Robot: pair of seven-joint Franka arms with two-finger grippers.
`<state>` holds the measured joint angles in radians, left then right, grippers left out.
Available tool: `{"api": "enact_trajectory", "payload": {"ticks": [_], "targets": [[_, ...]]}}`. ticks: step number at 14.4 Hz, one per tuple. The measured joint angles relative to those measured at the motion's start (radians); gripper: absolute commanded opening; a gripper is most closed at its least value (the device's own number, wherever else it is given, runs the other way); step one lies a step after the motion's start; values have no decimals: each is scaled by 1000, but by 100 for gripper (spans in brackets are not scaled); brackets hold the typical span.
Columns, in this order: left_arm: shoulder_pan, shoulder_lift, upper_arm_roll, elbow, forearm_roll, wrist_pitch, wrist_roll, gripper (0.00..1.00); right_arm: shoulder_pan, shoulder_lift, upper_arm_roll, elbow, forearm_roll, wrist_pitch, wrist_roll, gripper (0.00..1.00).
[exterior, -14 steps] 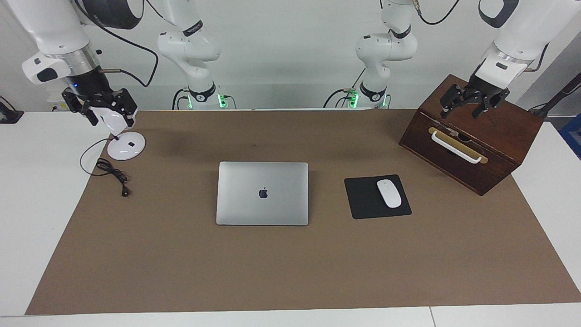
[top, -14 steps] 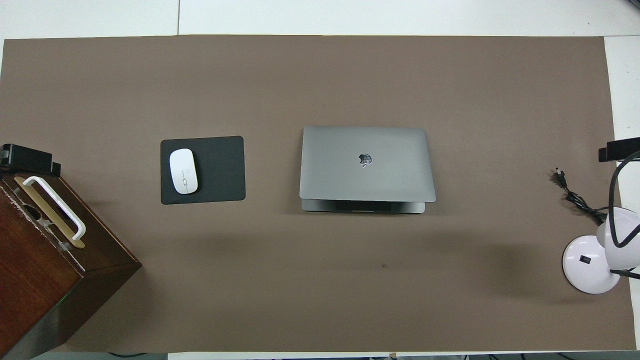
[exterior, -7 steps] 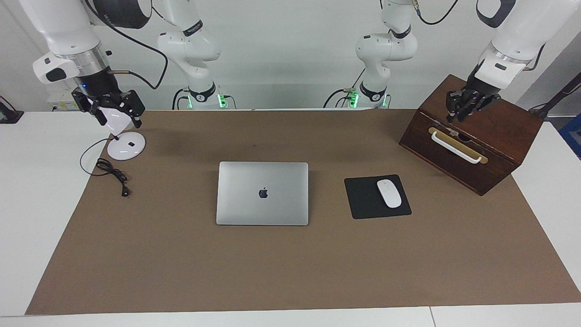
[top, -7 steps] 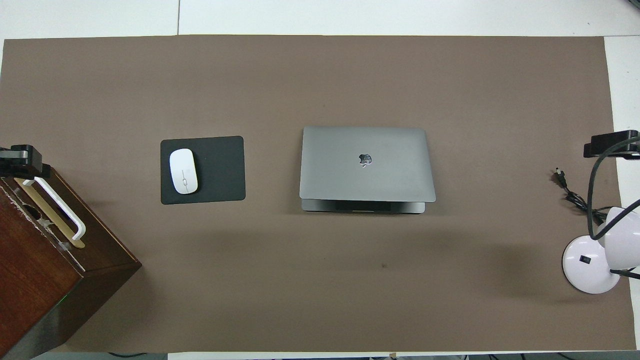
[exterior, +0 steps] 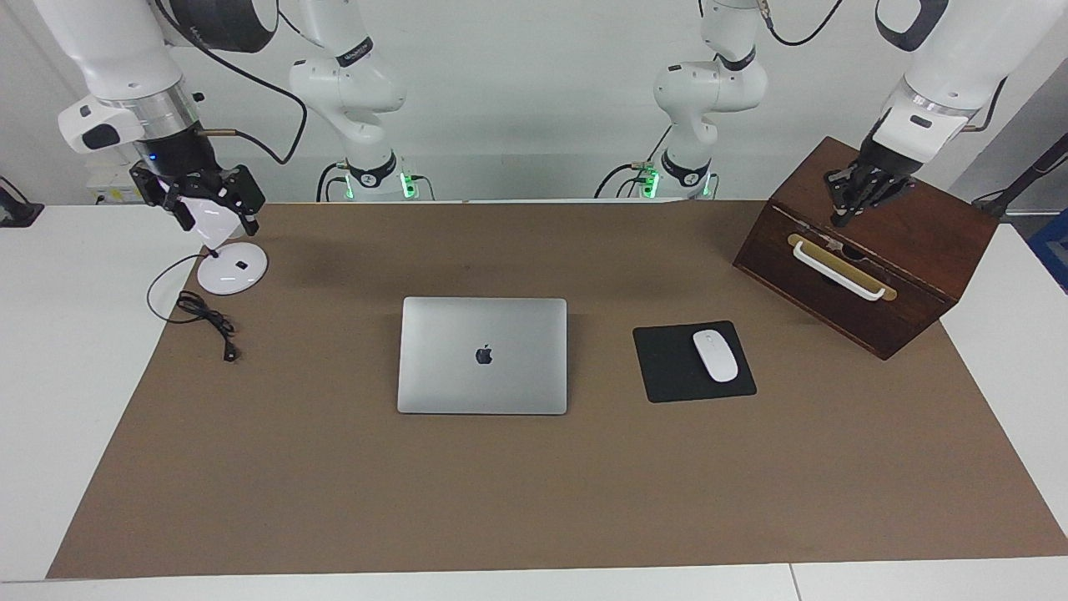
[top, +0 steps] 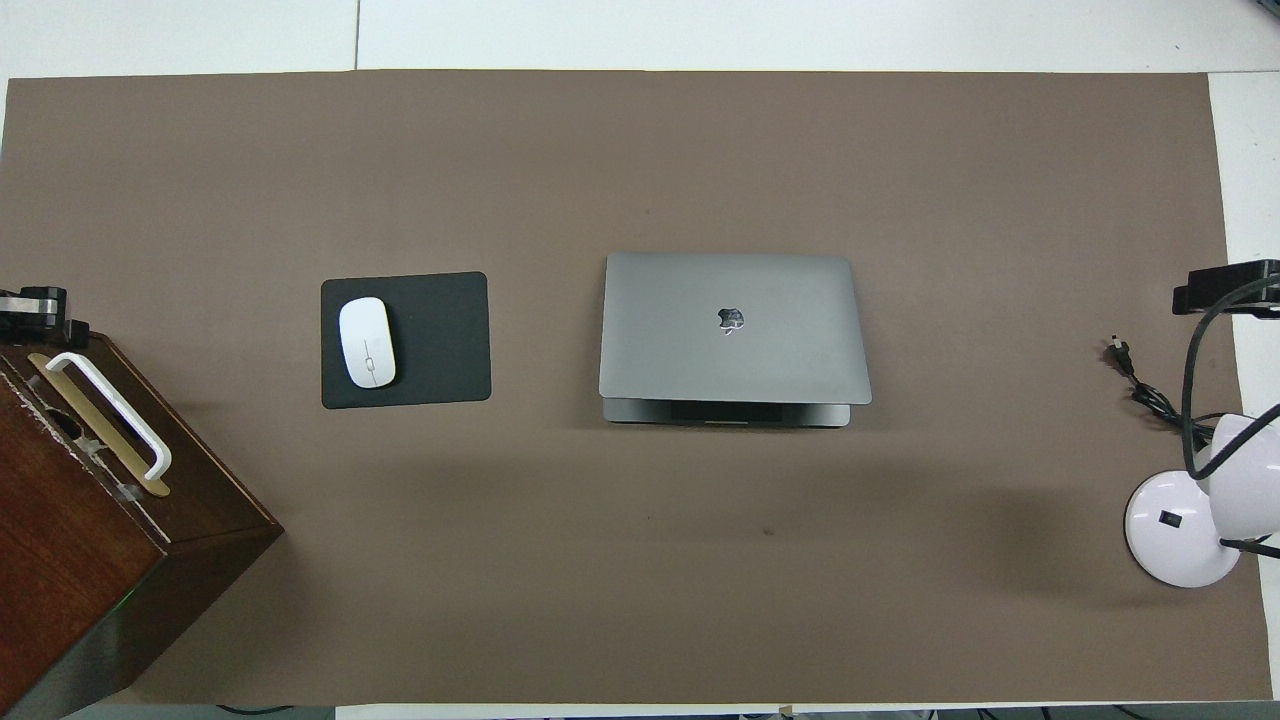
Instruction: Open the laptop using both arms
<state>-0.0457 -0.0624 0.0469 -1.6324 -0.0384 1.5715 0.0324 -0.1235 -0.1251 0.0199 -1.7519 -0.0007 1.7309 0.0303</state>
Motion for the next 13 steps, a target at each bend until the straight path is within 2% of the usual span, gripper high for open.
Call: {"api": "enact_trajectory", "payload": {"ticks": [5, 8, 13], "targets": [[-11, -10, -11, -81, 0, 133, 10, 0, 0, -1, -3, -1, 0, -1, 0, 100], [-38, -57, -14, -232, 0, 306, 10, 0, 0, -1, -3, -1, 0, -1, 0, 100], [-69, -179, -15, -514, 0, 594, 10, 0, 0, -1, -3, 0, 0, 14, 0, 100]]}}
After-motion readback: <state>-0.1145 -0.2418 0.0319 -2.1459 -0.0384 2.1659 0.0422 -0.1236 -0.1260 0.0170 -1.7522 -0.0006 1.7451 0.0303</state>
